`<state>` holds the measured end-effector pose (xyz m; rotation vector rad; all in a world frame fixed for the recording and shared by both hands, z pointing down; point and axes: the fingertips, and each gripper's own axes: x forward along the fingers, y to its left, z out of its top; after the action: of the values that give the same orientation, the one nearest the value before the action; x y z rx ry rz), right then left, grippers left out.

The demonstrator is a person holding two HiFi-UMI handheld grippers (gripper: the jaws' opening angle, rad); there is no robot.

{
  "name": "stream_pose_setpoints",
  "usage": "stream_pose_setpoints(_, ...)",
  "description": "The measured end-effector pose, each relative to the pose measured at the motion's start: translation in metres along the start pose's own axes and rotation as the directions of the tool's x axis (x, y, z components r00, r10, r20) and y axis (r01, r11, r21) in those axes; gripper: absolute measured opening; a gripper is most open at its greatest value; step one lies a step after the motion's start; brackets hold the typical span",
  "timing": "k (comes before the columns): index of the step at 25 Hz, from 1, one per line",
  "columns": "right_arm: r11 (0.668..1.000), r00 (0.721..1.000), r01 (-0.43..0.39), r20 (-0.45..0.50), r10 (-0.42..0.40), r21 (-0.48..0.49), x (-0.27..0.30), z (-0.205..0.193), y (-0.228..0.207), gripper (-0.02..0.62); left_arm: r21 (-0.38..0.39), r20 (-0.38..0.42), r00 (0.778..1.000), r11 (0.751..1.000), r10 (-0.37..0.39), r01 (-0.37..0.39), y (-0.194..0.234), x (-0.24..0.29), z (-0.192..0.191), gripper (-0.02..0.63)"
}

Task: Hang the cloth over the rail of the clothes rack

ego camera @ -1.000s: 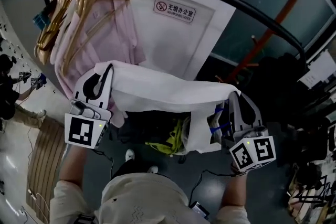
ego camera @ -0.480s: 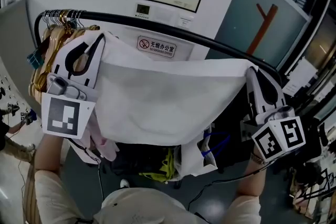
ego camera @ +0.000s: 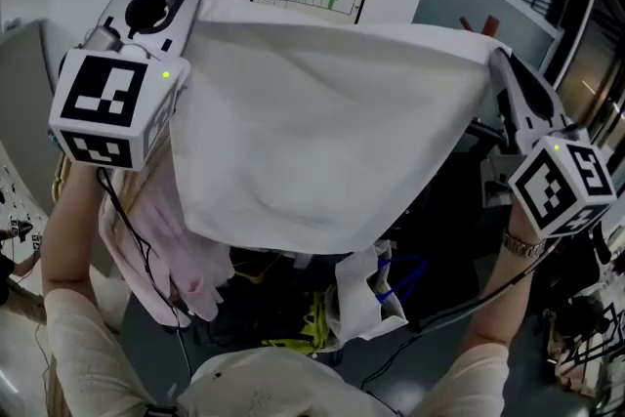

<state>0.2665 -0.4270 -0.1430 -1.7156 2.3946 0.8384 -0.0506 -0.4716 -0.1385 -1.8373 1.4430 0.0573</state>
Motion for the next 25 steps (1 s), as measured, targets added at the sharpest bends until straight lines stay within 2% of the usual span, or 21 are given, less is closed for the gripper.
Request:
stream_pose_setpoints(5, 1.000, 1.000, 0.008, -0.010, -0.008, 0.016, 0.040, 0.007, -0.028, 0.025, 0.085, -0.012, 1.000, 0.996, 0.012, -0.011, 0.008, 0.043, 0.007, 0.021)
stream_pose_setpoints(11, 0.999, 0.999, 0.027, -0.028, -0.028, -0.034, 0.071, 0.002, -0.036, 0.025, 0.127, -0.061, 0.998, 0.992, 0.007, 0.000, 0.017, 0.079, -0.005, 0.021)
stream_pose_setpoints(17, 0.995, 0.997, 0.062, -0.030, -0.065, -0.072, 0.095, 0.000, -0.054, 0.025, 0.254, -0.115, 0.993, 0.967, 0.005, 0.025, 0.018, 0.111, -0.009, 0.021)
stream_pose_setpoints(22, 0.997, 0.998, 0.057, -0.036, -0.060, -0.060, 0.119, -0.013, -0.061, 0.025, 0.304, -0.144, 0.990, 0.951, -0.008, 0.052, 0.015, 0.129, -0.022, 0.021)
stream_pose_setpoints(25, 0.999, 0.997, 0.024, -0.073, -0.027, -0.040, 0.135, -0.034, -0.062, 0.025, 0.323, -0.176, 0.984, 0.943, -0.029, 0.085, 0.009, 0.139, -0.038, 0.021)
